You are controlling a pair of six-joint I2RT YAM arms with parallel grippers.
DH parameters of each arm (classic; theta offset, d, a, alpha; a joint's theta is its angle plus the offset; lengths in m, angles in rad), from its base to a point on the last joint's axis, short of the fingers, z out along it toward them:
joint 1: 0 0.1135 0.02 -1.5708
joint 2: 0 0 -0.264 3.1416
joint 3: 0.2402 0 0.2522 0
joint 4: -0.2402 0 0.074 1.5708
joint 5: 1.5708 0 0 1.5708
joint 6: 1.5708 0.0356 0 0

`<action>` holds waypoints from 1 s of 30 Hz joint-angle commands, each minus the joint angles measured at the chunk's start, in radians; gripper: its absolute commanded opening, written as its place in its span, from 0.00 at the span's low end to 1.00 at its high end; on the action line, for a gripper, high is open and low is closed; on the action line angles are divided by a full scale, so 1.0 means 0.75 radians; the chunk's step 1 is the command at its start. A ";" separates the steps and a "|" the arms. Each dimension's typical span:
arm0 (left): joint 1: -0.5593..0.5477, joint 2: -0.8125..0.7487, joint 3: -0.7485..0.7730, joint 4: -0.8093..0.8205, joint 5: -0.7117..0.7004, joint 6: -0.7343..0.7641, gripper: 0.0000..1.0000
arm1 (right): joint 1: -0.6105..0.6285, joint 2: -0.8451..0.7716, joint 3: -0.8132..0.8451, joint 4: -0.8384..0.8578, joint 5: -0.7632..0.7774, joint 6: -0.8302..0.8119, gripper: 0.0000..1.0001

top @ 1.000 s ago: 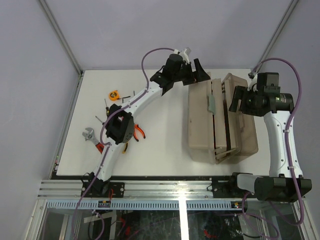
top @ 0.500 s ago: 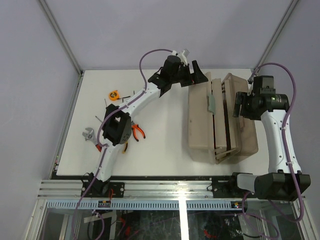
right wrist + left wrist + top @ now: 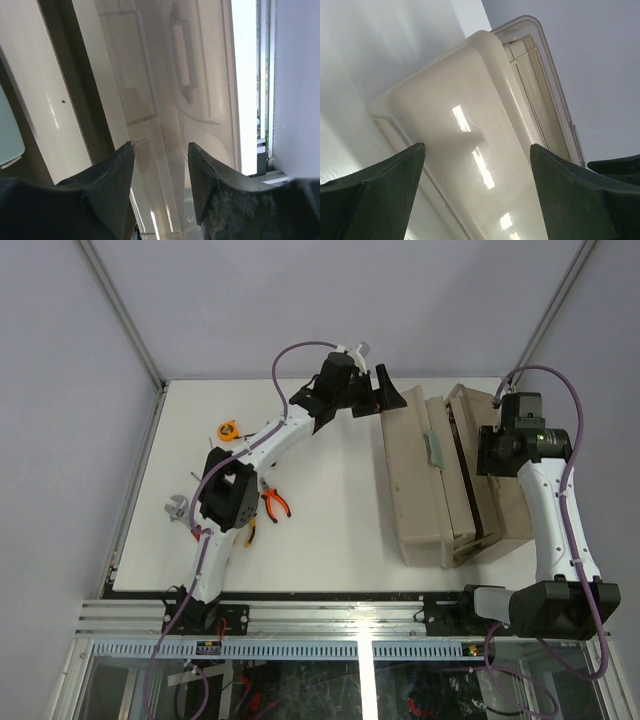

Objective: Pack the tool kit

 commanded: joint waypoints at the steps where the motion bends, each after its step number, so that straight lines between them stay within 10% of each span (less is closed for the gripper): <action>1: 0.000 -0.071 -0.009 -0.044 0.049 0.076 0.84 | -0.006 -0.023 -0.049 0.030 0.126 -0.050 0.52; 16: -0.268 -0.577 -0.483 -0.154 0.027 0.200 0.87 | -0.006 -0.036 -0.040 0.067 0.040 0.002 0.58; 30: -0.540 -0.307 -0.129 -0.693 -0.549 -0.161 0.87 | -0.006 -0.109 -0.077 0.026 0.036 0.008 0.60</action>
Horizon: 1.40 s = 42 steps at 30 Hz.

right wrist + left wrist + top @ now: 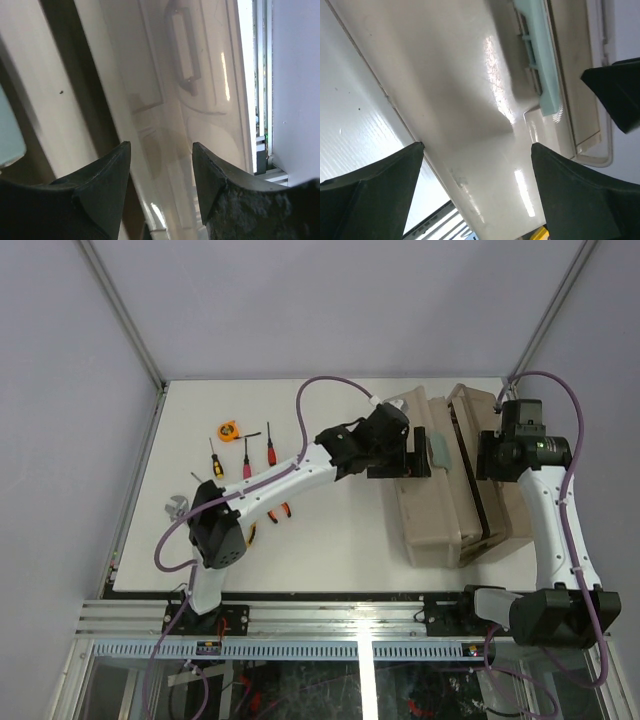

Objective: Pack the tool kit

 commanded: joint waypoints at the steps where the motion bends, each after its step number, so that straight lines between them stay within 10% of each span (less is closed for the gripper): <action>1: -0.082 0.051 0.094 -0.114 -0.148 -0.076 0.87 | -0.003 -0.079 0.036 -0.033 -0.012 0.011 0.60; 10: -0.071 -0.063 0.007 -0.053 -0.259 0.025 0.90 | -0.004 -0.080 0.542 -0.263 -0.463 0.083 0.68; 34: 0.222 -0.505 -0.344 0.001 -0.302 0.181 0.92 | -0.004 -0.139 -0.170 -0.183 -1.097 0.089 0.67; 38: 0.243 -0.528 -0.372 0.010 -0.290 0.183 0.92 | -0.004 -0.133 -0.245 -0.101 -1.158 0.125 0.54; 42: 0.259 -0.547 -0.398 0.014 -0.282 0.186 0.92 | -0.003 -0.110 -0.237 -0.098 -1.151 0.135 0.19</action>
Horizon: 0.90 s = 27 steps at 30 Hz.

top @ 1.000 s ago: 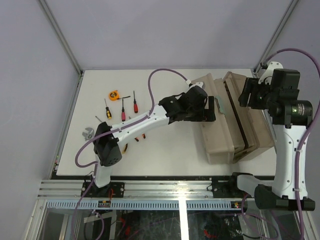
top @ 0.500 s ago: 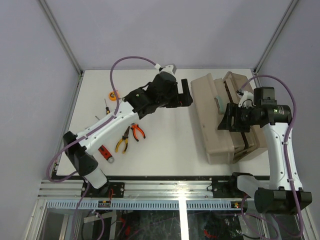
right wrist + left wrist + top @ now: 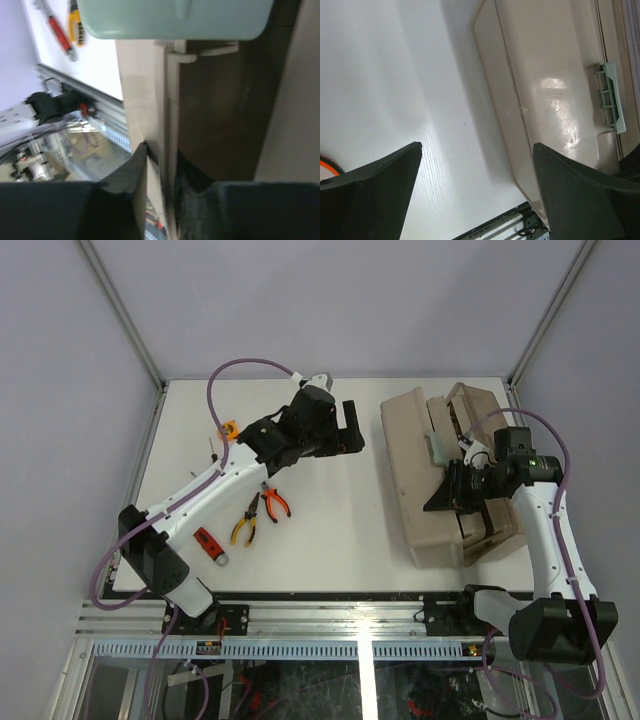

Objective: Pack the tool kit

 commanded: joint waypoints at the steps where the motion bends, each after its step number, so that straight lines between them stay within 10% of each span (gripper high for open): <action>1: 0.024 -0.069 -0.027 0.059 0.000 0.024 0.92 | 0.003 0.009 0.033 0.057 -0.018 0.006 0.09; 14: 0.086 -0.123 -0.066 0.063 0.004 0.048 0.92 | 0.064 -0.053 0.232 0.061 0.156 0.159 0.00; 27: 0.125 -0.239 -0.184 0.063 -0.019 0.064 0.92 | 0.653 0.098 0.313 0.216 0.584 0.413 0.00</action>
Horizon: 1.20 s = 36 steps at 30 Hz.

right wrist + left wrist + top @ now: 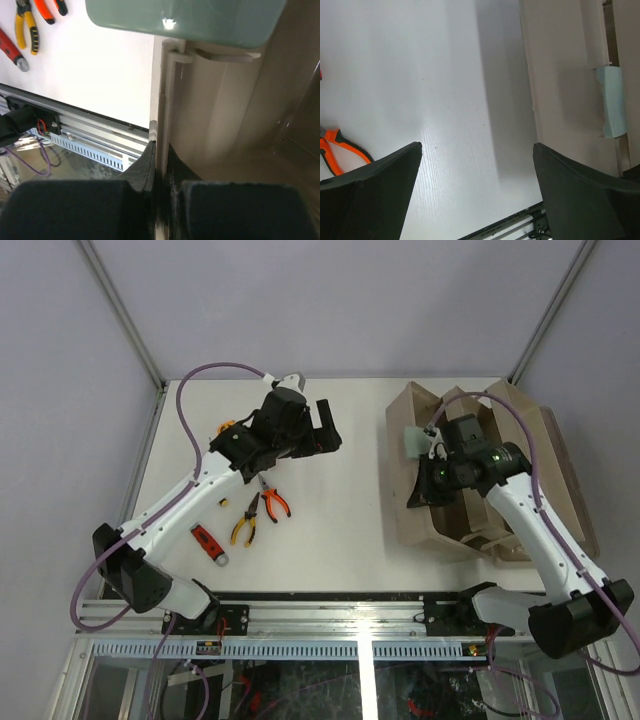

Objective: Pack the tool kit

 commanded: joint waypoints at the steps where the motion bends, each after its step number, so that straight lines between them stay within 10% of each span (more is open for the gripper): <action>1: 0.026 -0.083 -0.047 0.060 -0.026 0.034 0.92 | 0.200 0.081 0.167 0.166 0.142 0.058 0.00; 36: 0.198 -0.379 -0.213 0.007 -0.078 0.050 0.92 | 0.784 0.857 0.339 0.611 0.677 0.324 0.07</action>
